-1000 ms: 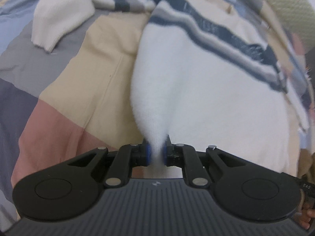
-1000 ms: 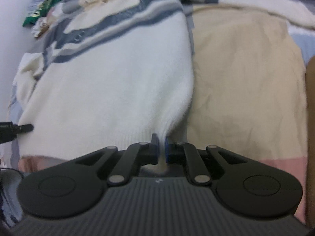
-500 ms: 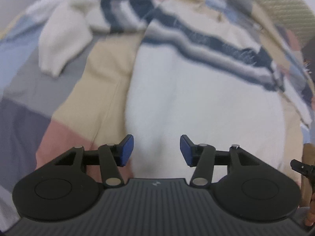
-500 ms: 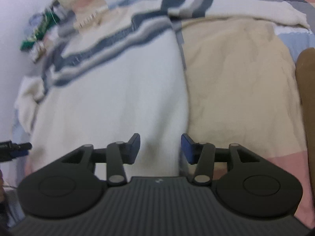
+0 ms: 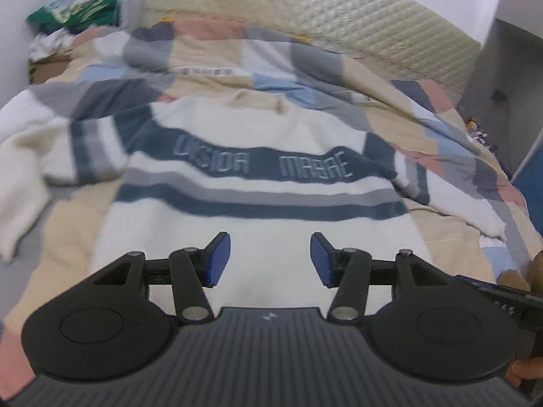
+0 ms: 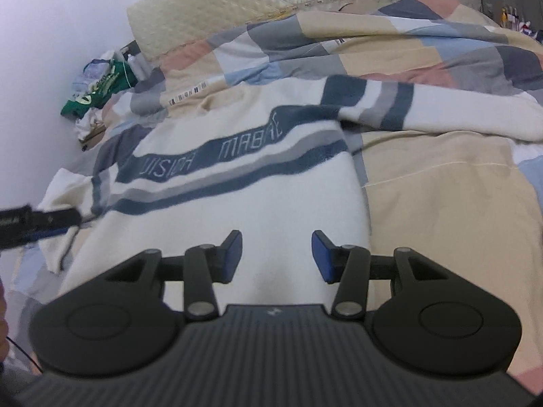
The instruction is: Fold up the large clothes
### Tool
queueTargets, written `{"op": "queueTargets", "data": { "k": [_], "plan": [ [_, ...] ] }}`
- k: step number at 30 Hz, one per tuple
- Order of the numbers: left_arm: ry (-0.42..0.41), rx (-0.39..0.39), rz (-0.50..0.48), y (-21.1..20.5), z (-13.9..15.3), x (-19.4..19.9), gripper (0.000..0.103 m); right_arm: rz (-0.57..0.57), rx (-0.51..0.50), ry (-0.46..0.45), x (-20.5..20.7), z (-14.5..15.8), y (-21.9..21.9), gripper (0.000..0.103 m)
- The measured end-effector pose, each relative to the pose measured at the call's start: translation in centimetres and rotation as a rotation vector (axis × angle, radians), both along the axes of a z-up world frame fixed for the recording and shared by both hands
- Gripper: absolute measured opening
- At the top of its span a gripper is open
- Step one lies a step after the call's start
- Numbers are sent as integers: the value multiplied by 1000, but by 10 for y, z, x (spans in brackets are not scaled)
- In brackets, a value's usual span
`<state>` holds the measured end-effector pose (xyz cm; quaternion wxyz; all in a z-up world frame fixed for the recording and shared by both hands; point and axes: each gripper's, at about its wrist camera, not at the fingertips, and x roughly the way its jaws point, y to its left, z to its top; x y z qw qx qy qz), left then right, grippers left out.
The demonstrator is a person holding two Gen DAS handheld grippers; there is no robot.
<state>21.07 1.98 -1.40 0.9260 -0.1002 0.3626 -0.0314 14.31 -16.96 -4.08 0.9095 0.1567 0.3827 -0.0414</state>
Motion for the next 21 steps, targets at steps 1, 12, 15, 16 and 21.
{"op": "queueTargets", "data": {
  "k": [1, 12, 15, 16, 21],
  "plan": [
    [-2, 9, -12, -7, -8, 5, 58, 4, -4, -1, 1, -6, 1, 48],
    [55, 88, -63, -19, -94, 41, 58, 52, -109, 77, 21, -58, 16, 46],
    [86, 109, -72, -26, -108, 47, 58, 33, -84, 113, 27, -68, 12, 45],
    [98, 113, -75, -29, -114, 49, 58, 19, -68, 111, 26, -68, 9, 45],
    [107, 130, -71, -36, -125, 51, 60, -97, 5, 36, 21, -52, -15, 46]
  ]
}}
